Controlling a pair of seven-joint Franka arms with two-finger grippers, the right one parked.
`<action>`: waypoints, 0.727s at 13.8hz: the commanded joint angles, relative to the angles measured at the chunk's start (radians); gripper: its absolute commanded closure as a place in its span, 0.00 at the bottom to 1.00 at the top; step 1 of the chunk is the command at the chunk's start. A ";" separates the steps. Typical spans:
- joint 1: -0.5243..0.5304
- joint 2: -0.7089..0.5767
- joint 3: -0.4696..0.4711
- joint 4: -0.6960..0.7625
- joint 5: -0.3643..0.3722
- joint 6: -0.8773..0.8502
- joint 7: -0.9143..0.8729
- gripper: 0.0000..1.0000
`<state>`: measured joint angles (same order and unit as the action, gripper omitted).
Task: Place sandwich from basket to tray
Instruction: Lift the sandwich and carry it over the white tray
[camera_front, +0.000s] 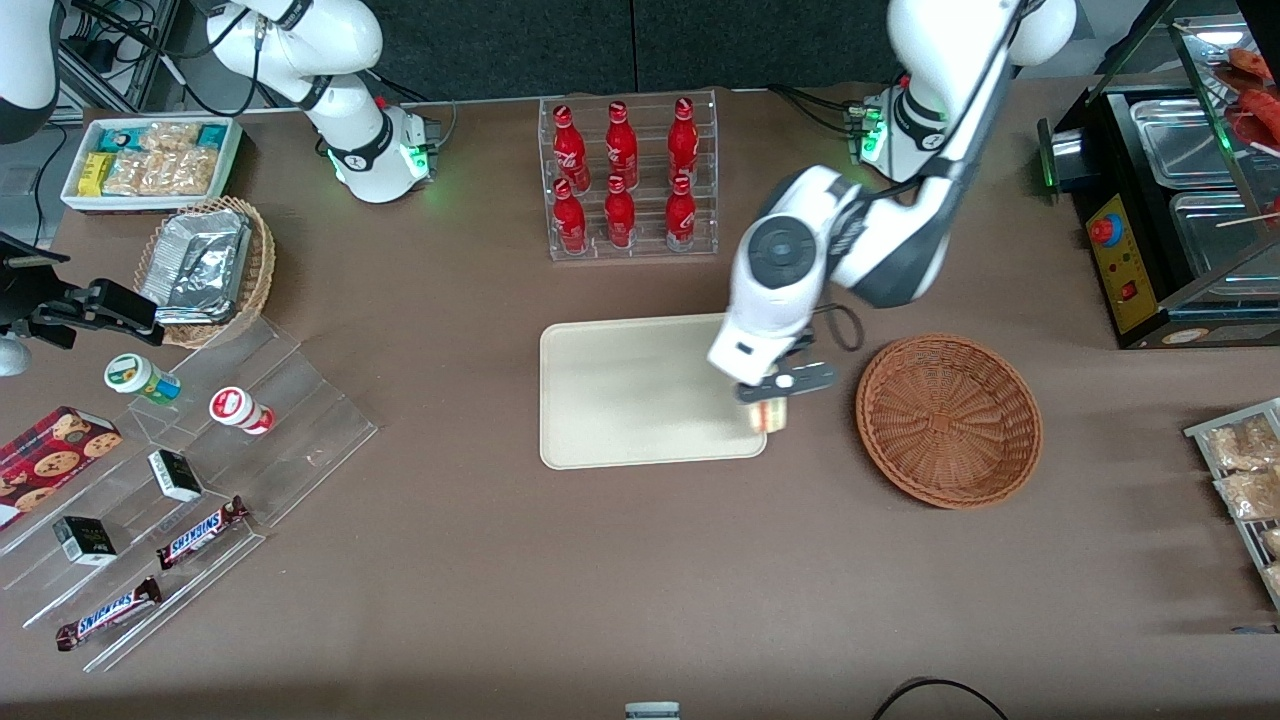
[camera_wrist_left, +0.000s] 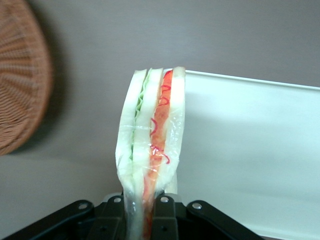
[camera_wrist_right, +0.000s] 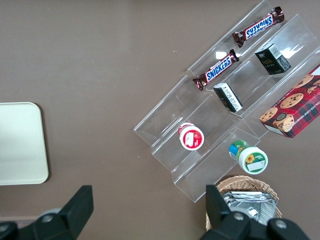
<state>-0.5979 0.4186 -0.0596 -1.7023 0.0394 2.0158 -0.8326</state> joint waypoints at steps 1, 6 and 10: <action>-0.068 0.144 0.015 0.167 -0.009 -0.014 0.009 1.00; -0.105 0.270 -0.034 0.285 -0.029 -0.011 0.009 1.00; -0.106 0.347 -0.054 0.319 -0.029 0.007 0.010 1.00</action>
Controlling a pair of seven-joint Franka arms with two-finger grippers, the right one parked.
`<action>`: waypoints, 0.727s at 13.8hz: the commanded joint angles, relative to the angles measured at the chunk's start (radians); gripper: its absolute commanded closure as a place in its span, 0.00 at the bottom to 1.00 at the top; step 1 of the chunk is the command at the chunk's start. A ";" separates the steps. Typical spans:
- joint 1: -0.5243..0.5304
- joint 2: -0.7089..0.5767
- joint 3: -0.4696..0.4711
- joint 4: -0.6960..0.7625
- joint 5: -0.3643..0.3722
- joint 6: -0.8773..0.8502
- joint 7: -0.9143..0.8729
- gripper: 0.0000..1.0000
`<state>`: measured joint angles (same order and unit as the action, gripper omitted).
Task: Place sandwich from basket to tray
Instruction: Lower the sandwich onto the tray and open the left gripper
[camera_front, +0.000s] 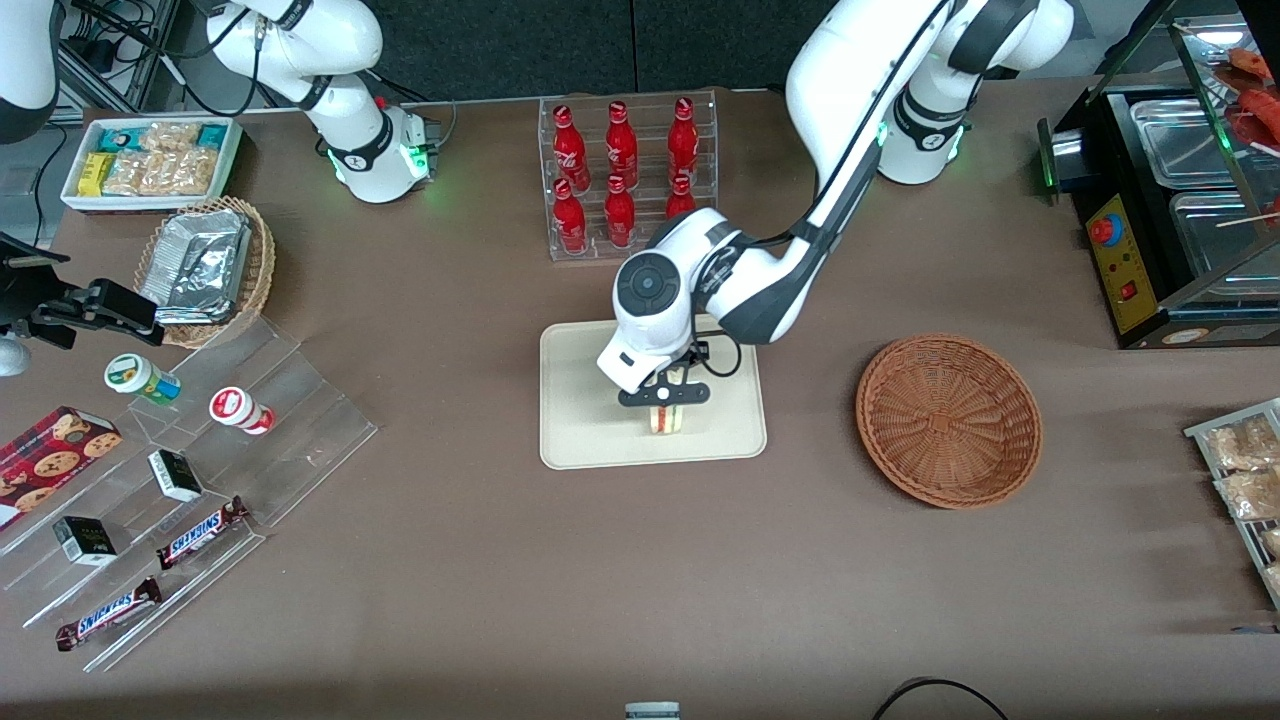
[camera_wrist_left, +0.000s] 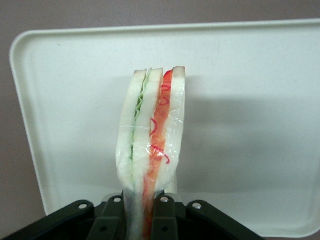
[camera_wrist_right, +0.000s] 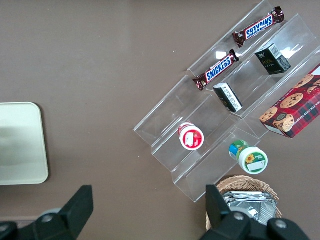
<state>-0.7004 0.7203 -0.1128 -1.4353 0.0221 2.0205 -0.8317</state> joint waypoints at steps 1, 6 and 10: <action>-0.004 0.053 -0.001 0.050 -0.011 0.018 0.009 1.00; -0.019 0.068 -0.001 0.052 -0.011 0.023 0.002 0.01; -0.011 0.065 -0.001 0.072 -0.013 0.021 0.006 0.00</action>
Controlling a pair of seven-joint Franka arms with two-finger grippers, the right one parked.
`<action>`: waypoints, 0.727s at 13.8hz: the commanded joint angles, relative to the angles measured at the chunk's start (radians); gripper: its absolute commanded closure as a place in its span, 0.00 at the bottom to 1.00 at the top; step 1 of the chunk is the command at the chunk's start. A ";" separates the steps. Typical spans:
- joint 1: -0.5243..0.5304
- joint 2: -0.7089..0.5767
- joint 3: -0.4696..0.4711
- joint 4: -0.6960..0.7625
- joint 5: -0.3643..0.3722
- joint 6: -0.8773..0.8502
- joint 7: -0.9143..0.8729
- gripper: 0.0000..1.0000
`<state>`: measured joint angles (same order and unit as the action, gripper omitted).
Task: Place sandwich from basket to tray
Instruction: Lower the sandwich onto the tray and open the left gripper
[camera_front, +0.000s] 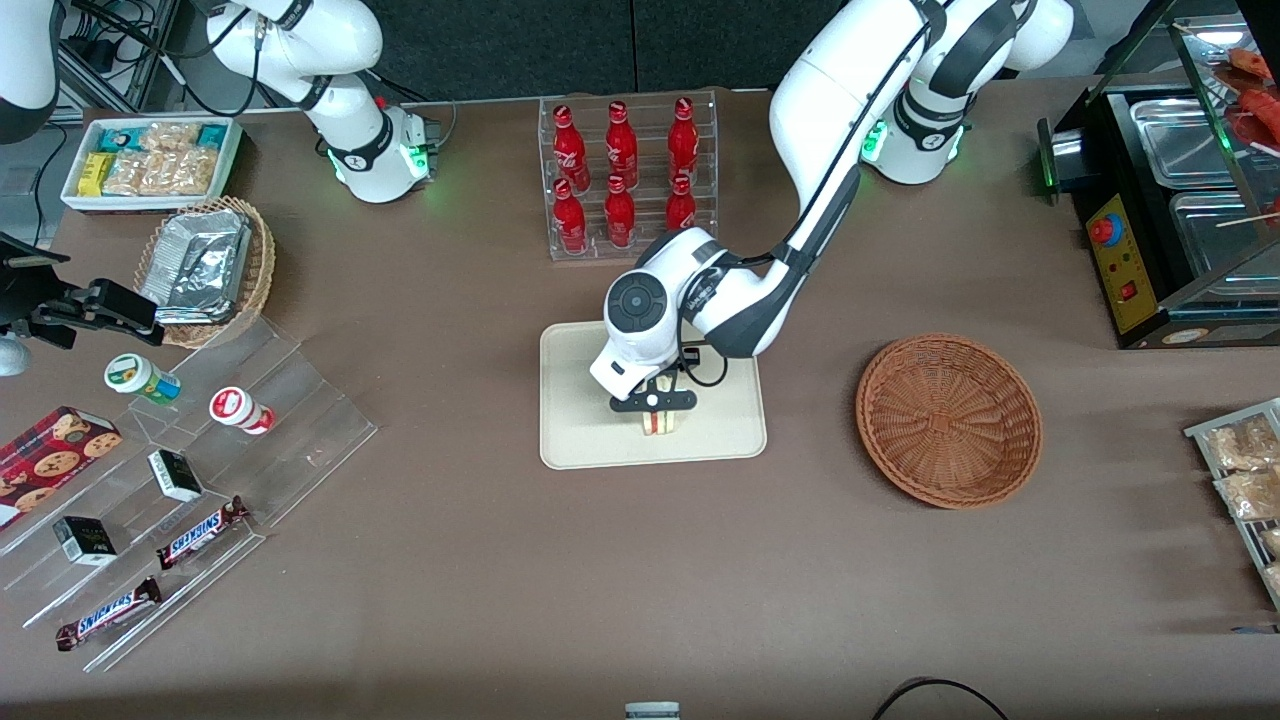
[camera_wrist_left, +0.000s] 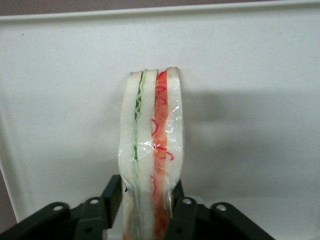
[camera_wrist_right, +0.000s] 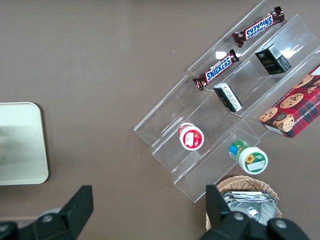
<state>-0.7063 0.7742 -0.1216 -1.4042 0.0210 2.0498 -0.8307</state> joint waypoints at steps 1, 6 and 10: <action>-0.004 0.008 0.008 0.044 -0.012 -0.008 0.005 0.00; 0.017 -0.022 0.011 0.064 -0.007 -0.030 0.012 0.00; 0.088 -0.094 0.016 0.057 -0.010 -0.126 0.212 0.00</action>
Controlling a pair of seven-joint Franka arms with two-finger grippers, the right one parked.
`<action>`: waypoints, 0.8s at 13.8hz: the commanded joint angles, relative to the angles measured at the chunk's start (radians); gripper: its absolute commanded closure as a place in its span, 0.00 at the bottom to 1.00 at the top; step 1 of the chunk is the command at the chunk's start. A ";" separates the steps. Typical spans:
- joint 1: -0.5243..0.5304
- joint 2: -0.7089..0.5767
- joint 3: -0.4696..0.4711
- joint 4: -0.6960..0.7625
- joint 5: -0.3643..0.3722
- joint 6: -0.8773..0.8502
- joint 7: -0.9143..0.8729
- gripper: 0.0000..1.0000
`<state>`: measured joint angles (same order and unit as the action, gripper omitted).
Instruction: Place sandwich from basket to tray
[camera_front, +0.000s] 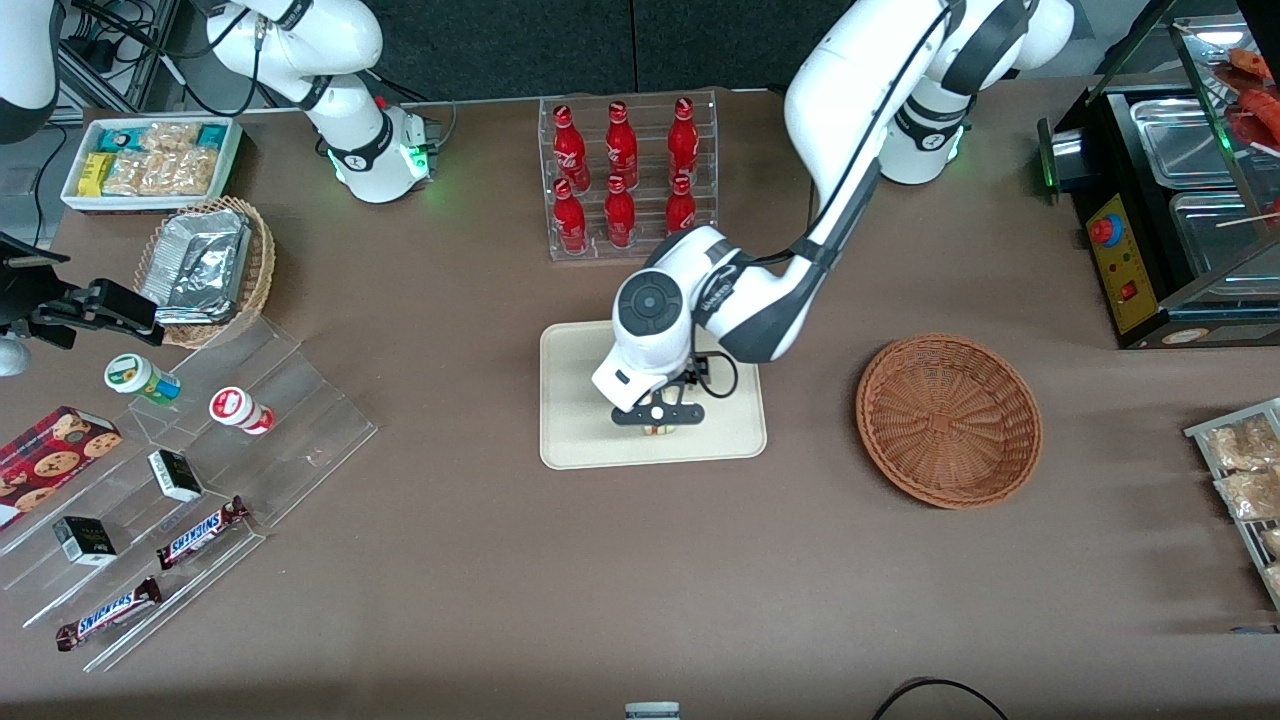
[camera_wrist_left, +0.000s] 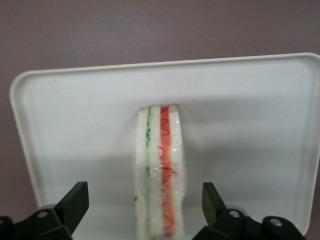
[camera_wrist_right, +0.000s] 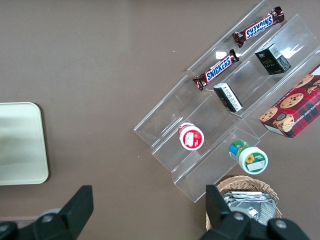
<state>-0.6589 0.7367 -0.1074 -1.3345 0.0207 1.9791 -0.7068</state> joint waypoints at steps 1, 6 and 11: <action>0.077 -0.075 0.002 -0.014 -0.008 -0.093 0.131 0.00; 0.286 -0.230 0.000 -0.070 -0.022 -0.295 0.436 0.00; 0.448 -0.350 0.000 -0.162 -0.022 -0.295 0.549 0.00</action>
<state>-0.2472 0.4631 -0.0976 -1.4177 0.0099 1.6781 -0.1765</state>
